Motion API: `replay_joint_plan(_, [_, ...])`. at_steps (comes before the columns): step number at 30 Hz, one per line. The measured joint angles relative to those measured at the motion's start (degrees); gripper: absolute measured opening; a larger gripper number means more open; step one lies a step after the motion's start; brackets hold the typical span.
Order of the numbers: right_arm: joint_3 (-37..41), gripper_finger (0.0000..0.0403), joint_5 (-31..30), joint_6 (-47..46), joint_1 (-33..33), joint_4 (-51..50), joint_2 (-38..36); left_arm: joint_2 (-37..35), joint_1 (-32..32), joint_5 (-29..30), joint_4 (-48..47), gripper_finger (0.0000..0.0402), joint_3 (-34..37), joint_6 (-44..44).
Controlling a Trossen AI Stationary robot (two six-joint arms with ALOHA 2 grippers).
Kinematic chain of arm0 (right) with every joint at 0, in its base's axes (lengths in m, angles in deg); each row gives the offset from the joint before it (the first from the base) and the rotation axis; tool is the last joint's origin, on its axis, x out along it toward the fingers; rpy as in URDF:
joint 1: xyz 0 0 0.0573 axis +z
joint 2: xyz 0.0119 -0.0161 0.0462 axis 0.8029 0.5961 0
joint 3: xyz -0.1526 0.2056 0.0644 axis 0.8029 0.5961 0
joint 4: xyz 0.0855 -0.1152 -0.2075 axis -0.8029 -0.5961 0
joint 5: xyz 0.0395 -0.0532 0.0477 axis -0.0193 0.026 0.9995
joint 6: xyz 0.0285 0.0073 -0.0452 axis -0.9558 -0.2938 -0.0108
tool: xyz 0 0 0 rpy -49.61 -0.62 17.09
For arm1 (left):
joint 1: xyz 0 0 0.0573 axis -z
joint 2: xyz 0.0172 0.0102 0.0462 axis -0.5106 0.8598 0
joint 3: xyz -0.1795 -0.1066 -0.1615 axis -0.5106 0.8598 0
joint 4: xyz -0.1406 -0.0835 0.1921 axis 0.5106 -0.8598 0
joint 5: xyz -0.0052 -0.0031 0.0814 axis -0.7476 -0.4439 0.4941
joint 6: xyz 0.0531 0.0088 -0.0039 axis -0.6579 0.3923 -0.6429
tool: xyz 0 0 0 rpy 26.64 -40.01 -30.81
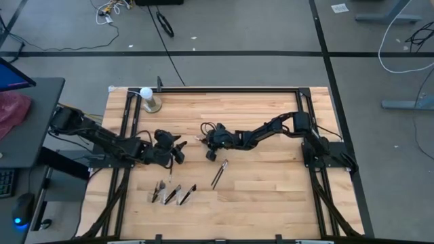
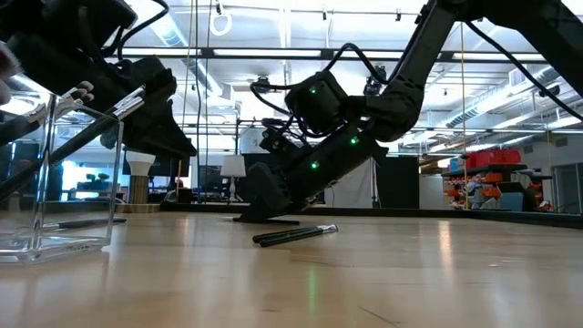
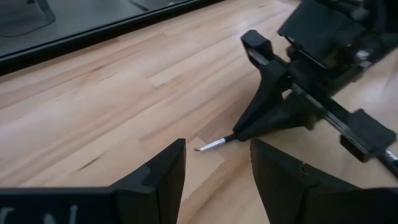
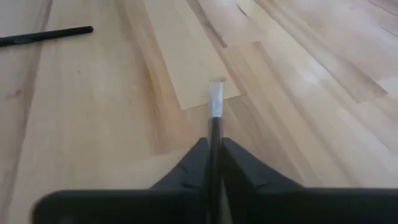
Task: Put items in baskets/containers
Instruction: Put the black liner brush into the transparent organizer
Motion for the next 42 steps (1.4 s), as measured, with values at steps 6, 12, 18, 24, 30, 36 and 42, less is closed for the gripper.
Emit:
replay_joint_plan(6, [1.6,0.0011,1.3,3.4,-0.7,2.4,-0.3,0.0,1.6,0.8,0.0,0.0181,0.0,0.9])
replay_joint_plan(12, [9.4,0.0006,0.6,1.7,-0.8,4.9,-5.7,0.0,2.8,0.8,0.0,0.0181,0.0,0.9])
replay_joint_plan(18, [26.1,0.0006,1.3,-2.2,0.9,19.9,-15.2,0.0,4.2,0.8,1.9,0.0181,0.0,-1.5])
replay_joint_plan(24, [36.4,0.0006,3.7,-2.8,6.1,43.0,-22.2,2.1,4.6,-3.5,18.7,0.0181,0.0,-17.2])
replay_joint_plan(30, [37.0,0.0006,11.0,1.4,11.6,57.5,-23.7,9.6,4.0,-17.8,43.0,0.0181,-0.1,-33.9])
replay_joint_plan(36, [32.8,0.0006,12.1,3.7,15.0,56.5,-24.0,18.4,2.9,-24.5,55.2,0.0181,-4.5,-41.3])
replay_joint_plan(42, [30.5,0.0006,12.1,5.8,16.8,55.0,-24.0,24.8,1.9,-26.0,54.4,0.0185,-12.5,-44.6])
